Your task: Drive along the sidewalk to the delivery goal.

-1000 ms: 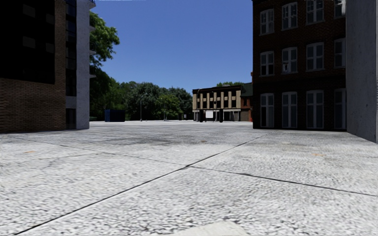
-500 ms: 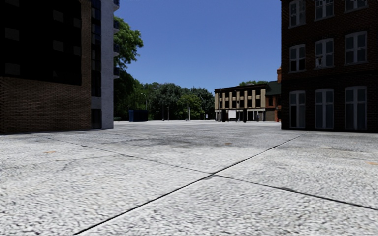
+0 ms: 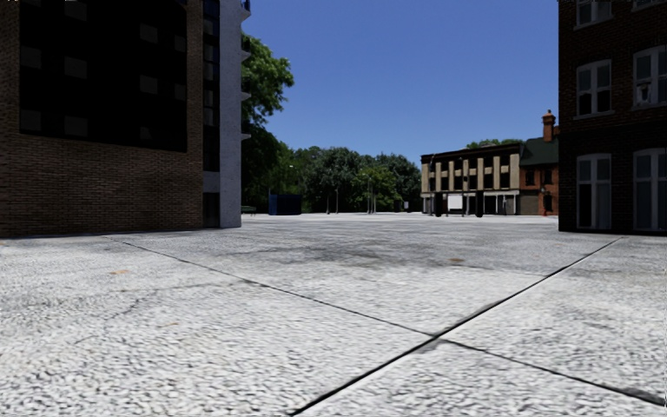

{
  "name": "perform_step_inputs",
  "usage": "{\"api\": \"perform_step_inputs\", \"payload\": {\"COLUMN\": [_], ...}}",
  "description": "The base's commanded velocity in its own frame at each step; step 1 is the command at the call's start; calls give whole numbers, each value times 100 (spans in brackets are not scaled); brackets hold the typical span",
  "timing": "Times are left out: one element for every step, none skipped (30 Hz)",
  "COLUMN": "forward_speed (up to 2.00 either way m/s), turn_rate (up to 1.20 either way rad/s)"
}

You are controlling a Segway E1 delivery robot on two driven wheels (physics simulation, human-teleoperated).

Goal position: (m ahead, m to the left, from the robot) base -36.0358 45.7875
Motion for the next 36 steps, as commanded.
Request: {"api": "perform_step_inputs", "payload": {"forward_speed": [118, 118, 118, 118, 118, 118, 118, 118, 118, 118, 118, 118, 118, 118, 118, 118, 118, 118, 118, 119, 119, 119, 120, 121, 121, 122, 124, 126, 126, 127, 128, 129, 129, 130, 130, 132], "turn_rate": [36, 36, 36, 36, 36, 36, 36, 36, 48, 48, 52, 53, 53, 53, 53, 53, 53, 53, 53, 53, 53, 53, 53, 53, 53, 53, 53, 53, 53, 53, 53, 53, 53, 53, 53, 53]}}
